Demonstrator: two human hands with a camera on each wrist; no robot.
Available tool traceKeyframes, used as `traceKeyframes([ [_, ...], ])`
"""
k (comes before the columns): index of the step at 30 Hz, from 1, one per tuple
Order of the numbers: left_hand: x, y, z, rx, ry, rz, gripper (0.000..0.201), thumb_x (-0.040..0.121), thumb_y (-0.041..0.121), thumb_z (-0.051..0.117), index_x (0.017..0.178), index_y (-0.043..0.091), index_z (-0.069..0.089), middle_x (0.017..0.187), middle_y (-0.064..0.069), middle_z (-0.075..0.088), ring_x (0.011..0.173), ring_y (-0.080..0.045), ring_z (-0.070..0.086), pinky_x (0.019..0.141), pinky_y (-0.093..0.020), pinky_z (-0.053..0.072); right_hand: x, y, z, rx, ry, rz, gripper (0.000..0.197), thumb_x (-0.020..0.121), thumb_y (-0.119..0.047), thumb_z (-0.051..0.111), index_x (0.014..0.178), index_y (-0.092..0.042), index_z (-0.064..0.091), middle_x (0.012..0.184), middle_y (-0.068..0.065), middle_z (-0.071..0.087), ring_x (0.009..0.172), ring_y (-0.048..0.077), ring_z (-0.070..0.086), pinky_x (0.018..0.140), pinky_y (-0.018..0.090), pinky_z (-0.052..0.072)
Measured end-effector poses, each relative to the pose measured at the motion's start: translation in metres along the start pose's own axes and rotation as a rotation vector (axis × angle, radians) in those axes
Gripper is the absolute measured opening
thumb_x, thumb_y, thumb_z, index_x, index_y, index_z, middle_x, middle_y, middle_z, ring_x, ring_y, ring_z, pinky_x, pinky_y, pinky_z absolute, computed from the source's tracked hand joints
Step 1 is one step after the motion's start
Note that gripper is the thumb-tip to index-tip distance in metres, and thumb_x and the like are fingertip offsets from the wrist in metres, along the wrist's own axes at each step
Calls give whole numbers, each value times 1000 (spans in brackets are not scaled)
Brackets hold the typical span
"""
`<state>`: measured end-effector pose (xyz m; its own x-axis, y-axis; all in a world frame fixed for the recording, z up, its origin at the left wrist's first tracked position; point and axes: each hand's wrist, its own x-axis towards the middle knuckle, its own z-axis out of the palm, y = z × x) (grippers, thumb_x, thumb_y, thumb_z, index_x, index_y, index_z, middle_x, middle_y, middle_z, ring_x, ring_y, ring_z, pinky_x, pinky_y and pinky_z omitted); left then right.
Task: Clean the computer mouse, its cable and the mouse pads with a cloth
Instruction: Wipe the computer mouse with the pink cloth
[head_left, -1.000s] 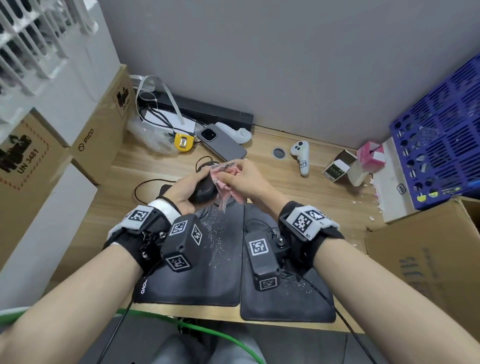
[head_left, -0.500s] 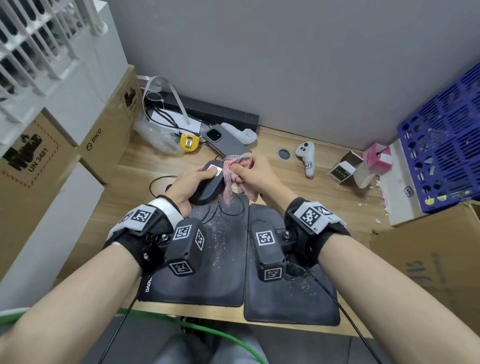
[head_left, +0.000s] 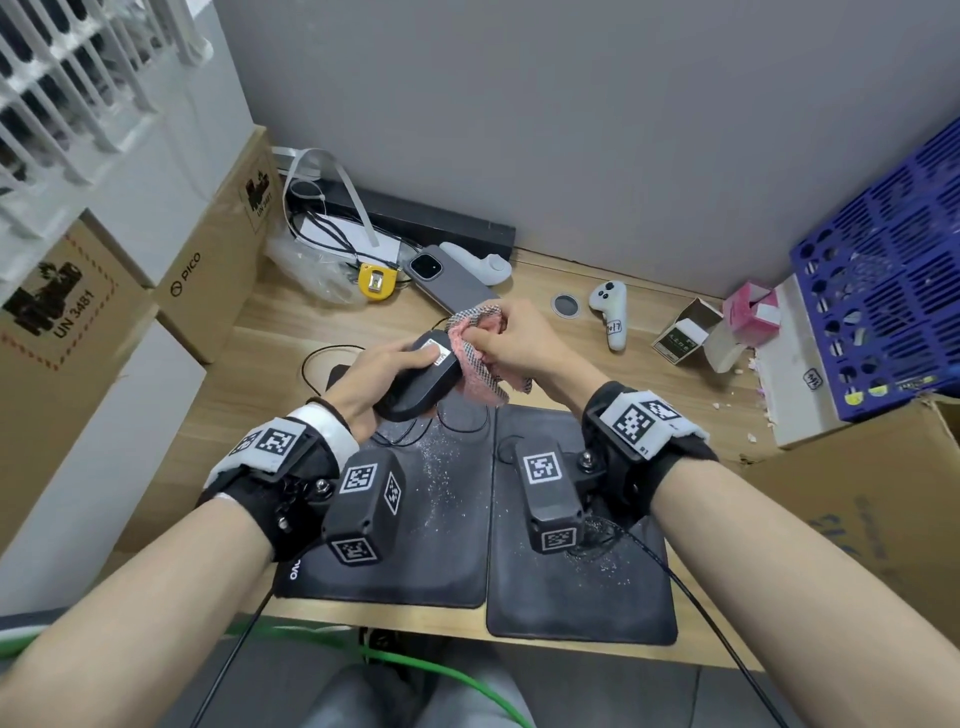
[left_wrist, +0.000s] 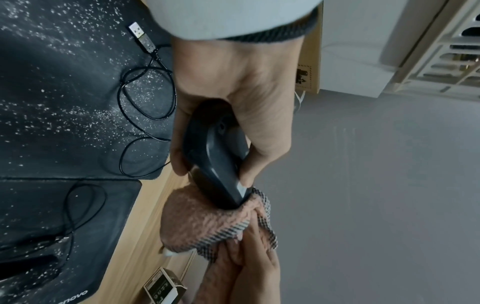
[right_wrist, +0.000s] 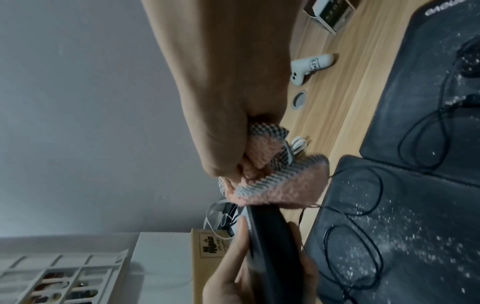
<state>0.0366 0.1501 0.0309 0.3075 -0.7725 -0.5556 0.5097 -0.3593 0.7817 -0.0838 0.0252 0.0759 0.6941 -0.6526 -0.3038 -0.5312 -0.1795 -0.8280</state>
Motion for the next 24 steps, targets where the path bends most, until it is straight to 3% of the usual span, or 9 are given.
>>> traceKeyframes([
  [3,3,2,-5,-145,139,-56,31,88,25,66,112,5,62,92,-15,68,71,-24,67,51,-29,57,-5,2,-7,-60,-49,-3,24,88,-6,59,66,-15,55,57,4,52,40,12,44,37,21,33],
  [6,4,6,-9,-277,199,-96,34,89,24,65,115,3,59,89,-17,67,67,-26,67,46,-29,55,-6,8,-10,-23,75,27,17,87,-9,59,71,-12,55,58,6,54,43,17,46,33,20,31],
  [10,3,7,-1,-263,169,-104,26,90,26,63,109,8,61,91,-12,66,76,-23,65,49,-27,55,-3,5,5,-26,90,-5,9,84,-11,63,77,-14,58,54,-5,51,37,2,41,32,13,29],
  [13,0,7,4,-195,121,-115,19,90,28,62,95,11,63,84,-8,66,76,-20,62,51,-26,55,-1,3,14,-42,102,-33,12,83,-13,63,76,-21,57,53,-9,51,35,1,43,32,14,31],
  [16,-5,10,3,-80,59,-105,16,90,27,61,90,12,66,83,-7,67,77,-21,62,52,-26,56,-2,3,9,-51,106,-31,8,85,-15,63,78,-16,58,58,-3,55,45,5,45,32,14,31],
  [18,-9,10,6,7,27,-69,11,90,23,61,87,15,67,78,-6,69,69,-20,64,50,-26,55,-1,1,3,-69,126,-40,12,85,-19,65,80,-9,61,66,3,63,55,15,54,42,18,41],
  [19,-10,9,8,25,18,-51,9,90,22,62,88,16,68,75,-5,70,65,-19,65,49,-26,54,1,0,1,-76,132,-43,15,84,-20,66,83,-5,63,73,8,67,63,18,58,55,27,50],
  [21,-11,7,10,15,8,-30,9,90,21,62,91,16,69,74,-5,71,61,-18,65,47,-27,54,4,-4,0,-83,120,-37,20,83,-20,69,88,-1,65,79,9,67,72,17,57,72,36,51],
  [24,-10,4,9,-34,16,-22,10,90,21,61,94,14,68,78,-7,70,66,-20,64,49,-27,55,3,-4,-3,-50,156,-26,16,84,-20,65,87,-5,63,71,4,61,63,16,55,59,33,46],
])
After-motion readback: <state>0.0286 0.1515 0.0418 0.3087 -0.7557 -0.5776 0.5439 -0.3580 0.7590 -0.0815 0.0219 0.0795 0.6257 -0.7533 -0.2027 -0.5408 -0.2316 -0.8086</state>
